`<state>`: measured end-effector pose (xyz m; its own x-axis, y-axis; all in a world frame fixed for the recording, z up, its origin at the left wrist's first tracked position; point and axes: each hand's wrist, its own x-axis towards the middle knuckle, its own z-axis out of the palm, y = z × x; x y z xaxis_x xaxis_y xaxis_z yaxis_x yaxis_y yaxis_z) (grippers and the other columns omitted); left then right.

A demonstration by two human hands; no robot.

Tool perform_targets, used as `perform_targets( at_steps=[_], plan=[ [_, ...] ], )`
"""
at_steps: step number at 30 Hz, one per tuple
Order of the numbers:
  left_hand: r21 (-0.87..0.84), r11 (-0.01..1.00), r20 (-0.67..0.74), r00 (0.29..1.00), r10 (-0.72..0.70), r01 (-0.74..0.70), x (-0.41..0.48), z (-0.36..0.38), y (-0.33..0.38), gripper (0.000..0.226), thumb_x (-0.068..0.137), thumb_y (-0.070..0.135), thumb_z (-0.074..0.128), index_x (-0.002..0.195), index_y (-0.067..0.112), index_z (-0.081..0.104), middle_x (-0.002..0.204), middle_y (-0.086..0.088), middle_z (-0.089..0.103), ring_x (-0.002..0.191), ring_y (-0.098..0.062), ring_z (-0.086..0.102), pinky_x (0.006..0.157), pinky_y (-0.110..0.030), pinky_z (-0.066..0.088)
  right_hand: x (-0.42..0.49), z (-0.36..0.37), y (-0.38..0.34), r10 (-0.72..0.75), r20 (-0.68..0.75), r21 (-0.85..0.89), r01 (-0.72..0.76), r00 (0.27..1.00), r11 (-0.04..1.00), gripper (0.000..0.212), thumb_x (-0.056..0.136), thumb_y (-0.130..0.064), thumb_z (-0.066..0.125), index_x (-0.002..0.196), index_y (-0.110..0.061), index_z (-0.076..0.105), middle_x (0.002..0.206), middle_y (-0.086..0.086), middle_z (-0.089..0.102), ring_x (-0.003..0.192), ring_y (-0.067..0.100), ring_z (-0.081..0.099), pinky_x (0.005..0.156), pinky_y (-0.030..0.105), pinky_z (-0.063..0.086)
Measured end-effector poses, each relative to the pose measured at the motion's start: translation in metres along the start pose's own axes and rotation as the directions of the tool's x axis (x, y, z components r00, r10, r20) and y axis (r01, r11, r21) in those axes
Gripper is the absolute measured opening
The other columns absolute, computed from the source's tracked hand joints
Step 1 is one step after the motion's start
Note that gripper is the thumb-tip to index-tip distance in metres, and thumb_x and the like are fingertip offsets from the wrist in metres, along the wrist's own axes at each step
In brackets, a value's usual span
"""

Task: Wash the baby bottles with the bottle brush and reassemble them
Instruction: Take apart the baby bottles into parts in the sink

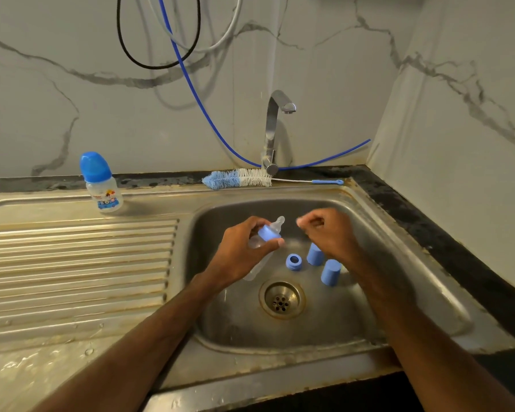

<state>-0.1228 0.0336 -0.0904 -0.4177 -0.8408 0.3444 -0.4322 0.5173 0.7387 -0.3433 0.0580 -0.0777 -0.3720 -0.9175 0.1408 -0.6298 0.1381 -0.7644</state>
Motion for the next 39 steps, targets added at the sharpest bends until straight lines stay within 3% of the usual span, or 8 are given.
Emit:
perform_targets(
  at_steps=[3, 9, 15, 19, 25, 33, 37, 39],
  plan=[
    [0.100, 0.993, -0.072, 0.995, 0.067, -0.059, -0.001, -0.003, -0.001, 0.044, 0.083, 0.054, 0.079, 0.116, 0.027, 0.069, 0.105, 0.013, 0.071, 0.092, -0.005, 0.064, 0.081, -0.027, 0.054, -0.023, -0.001, -0.046, 0.011, 0.252, 0.421, -0.119, 0.968, 0.899, 0.040, 0.093, -0.050, 0.066, 0.099, -0.011, 0.075, 0.085, 0.006, 0.078, 0.079, 0.023, 0.077, 0.067, 0.036, 0.063],
    [0.258, 0.958, -0.093, 0.984, 0.155, -0.127, 0.000, -0.004, -0.005, 0.061, 0.085, 0.059, 0.074, 0.132, 0.021, 0.064, 0.124, 0.002, 0.070, 0.111, -0.014, 0.065, 0.096, -0.034, 0.053, -0.029, 0.017, -0.043, -0.104, 0.398, 0.417, -0.079, 0.911, 0.905, 0.039, 0.077, -0.018, 0.088, 0.110, -0.005, 0.071, 0.098, 0.014, 0.077, 0.091, 0.028, 0.076, 0.072, 0.042, 0.064],
    [0.220, 0.966, -0.095, 0.983, 0.158, -0.134, 0.000, -0.004, -0.006, 0.077, 0.078, 0.055, 0.083, 0.139, 0.020, 0.054, 0.132, 0.000, 0.064, 0.117, -0.015, 0.060, 0.101, -0.037, 0.051, -0.019, -0.003, -0.039, 0.014, 0.362, 0.535, -0.219, 0.932, 0.816, 0.043, 0.079, -0.028, 0.085, 0.111, -0.004, 0.072, 0.097, 0.012, 0.078, 0.091, 0.024, 0.077, 0.073, 0.029, 0.062],
    [0.114, 0.980, -0.116, 0.978, 0.176, -0.163, 0.000, -0.010, 0.000, 0.070, 0.077, 0.053, 0.085, 0.135, 0.021, 0.062, 0.121, 0.006, 0.070, 0.105, -0.001, 0.063, 0.090, -0.017, 0.052, -0.013, -0.015, -0.026, 0.038, 0.359, 0.526, -0.236, 0.933, 0.817, 0.044, 0.076, -0.038, 0.084, 0.107, -0.007, 0.075, 0.100, 0.013, 0.078, 0.097, 0.025, 0.075, 0.075, 0.024, 0.059],
    [0.024, 0.988, -0.102, 0.983, 0.156, -0.154, 0.001, -0.019, 0.009, 0.059, 0.078, 0.054, 0.085, 0.125, 0.022, 0.070, 0.108, 0.011, 0.075, 0.097, 0.000, 0.069, 0.081, -0.022, 0.058, -0.014, -0.017, -0.024, -0.041, 0.393, 0.612, -0.228, 0.919, 0.757, 0.041, 0.075, -0.032, 0.081, 0.103, -0.003, 0.076, 0.102, 0.014, 0.077, 0.097, 0.024, 0.075, 0.079, 0.023, 0.059],
    [-0.103, 0.994, -0.019, 0.999, -0.027, 0.025, 0.002, -0.024, 0.010, 0.042, 0.080, 0.058, 0.080, 0.106, 0.024, 0.078, 0.087, 0.008, 0.076, 0.079, -0.006, 0.071, 0.070, -0.025, 0.057, -0.017, -0.016, -0.024, -0.084, 0.398, 0.637, -0.210, 0.913, 0.742, 0.041, 0.077, -0.029, 0.081, 0.105, 0.000, 0.076, 0.111, 0.020, 0.074, 0.103, 0.028, 0.073, 0.084, 0.025, 0.058],
    [-0.503, 0.841, 0.082, 0.980, -0.182, 0.199, 0.002, -0.025, 0.022, 0.054, 0.100, 0.051, 0.055, 0.097, 0.002, 0.078, 0.080, -0.018, 0.075, 0.061, -0.023, 0.062, 0.056, -0.030, 0.052, -0.020, -0.018, -0.031, -0.185, 0.398, 0.705, -0.171, 0.899, 0.688, 0.032, 0.086, -0.012, 0.072, 0.115, 0.001, 0.070, 0.116, 0.019, 0.073, 0.107, 0.028, 0.072, 0.087, 0.026, 0.058],
    [-0.535, 0.792, 0.163, 0.955, -0.247, 0.296, 0.001, -0.026, 0.026, 0.060, 0.100, 0.055, 0.049, 0.105, 0.001, 0.075, 0.087, -0.020, 0.076, 0.063, -0.024, 0.063, 0.055, -0.030, 0.054, -0.021, -0.021, -0.033, -0.191, 0.400, 0.708, -0.169, 0.896, 0.686, 0.028, 0.090, -0.007, 0.068, 0.117, 0.000, 0.068, 0.116, 0.018, 0.073, 0.107, 0.027, 0.072, 0.085, 0.026, 0.059]
  ],
)
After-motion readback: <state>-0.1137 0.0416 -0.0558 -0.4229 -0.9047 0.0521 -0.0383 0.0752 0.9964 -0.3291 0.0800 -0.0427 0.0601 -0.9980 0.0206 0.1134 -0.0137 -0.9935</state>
